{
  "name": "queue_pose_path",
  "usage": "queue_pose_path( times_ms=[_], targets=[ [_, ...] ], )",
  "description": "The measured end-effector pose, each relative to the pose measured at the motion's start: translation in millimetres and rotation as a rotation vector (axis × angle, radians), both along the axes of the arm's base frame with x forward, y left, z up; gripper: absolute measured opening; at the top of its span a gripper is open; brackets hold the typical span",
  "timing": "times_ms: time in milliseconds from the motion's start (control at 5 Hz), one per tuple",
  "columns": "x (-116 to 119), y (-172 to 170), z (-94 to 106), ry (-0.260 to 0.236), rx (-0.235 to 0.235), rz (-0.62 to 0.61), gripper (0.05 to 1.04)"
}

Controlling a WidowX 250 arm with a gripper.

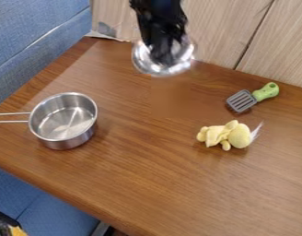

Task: Move the silver lid to the right bottom side of the table

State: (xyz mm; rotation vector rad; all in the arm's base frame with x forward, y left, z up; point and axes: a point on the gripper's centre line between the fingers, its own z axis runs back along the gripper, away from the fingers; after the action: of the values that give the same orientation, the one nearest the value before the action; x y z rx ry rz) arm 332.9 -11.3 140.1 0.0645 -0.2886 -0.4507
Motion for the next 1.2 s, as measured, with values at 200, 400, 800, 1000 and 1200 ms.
queue_pose_path(
  times_ms=[200,400,800,1000,1200],
  targets=[
    [-47,-43,3.2,-0.013,-0.022,-0.12,0.28],
    [-79,-66,2.6,-0.002,-0.016,-0.232,0.28],
    [-112,-84,-36.9,0.076,-0.05,-0.34,0.28],
    [-114,-88,-62.8,0.106,-0.064,-0.369,0.28],
    [-112,-94,-83.1,0.12,-0.068,-0.399,0.28]
  ],
)
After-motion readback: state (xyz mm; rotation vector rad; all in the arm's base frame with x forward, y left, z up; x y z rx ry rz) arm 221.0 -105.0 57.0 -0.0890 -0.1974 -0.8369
